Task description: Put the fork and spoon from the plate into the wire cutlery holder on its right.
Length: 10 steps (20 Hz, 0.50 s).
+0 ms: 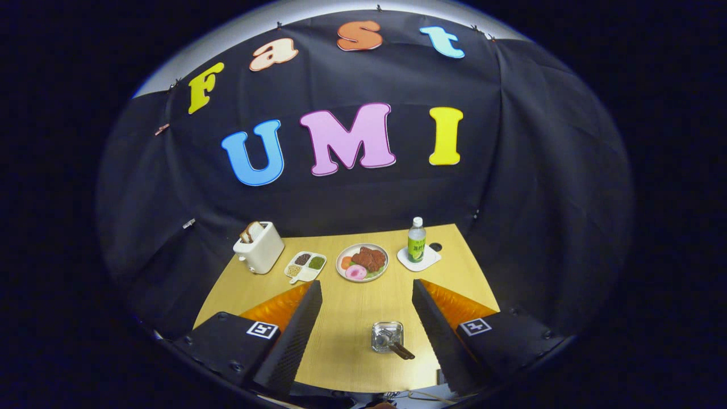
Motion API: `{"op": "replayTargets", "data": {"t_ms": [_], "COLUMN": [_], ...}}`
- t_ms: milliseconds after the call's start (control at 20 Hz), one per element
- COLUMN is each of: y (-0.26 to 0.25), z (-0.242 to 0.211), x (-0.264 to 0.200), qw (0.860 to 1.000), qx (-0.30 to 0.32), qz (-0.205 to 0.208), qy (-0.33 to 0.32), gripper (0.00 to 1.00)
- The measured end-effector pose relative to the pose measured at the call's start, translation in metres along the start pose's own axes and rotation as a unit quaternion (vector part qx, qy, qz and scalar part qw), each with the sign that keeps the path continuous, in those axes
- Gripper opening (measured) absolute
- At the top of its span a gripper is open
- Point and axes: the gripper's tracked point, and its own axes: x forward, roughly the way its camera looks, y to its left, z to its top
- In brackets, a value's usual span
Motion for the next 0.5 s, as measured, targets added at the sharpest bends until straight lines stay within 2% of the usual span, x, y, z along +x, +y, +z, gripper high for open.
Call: {"op": "replayTargets", "data": {"t_ms": [200, 350, 500], "y": [0.001, -0.003, 0.014], "z": [0.049, 0.057, 0.043], "x": [-0.04, -0.066, -0.083], "qw": [0.99, 0.979, 0.976], "qx": [-0.03, -0.025, 0.017], "qz": [-0.035, -0.071, -0.052], "qy": [-0.132, -0.187, -0.212], "gripper": [0.99, 0.99, 0.99]}}
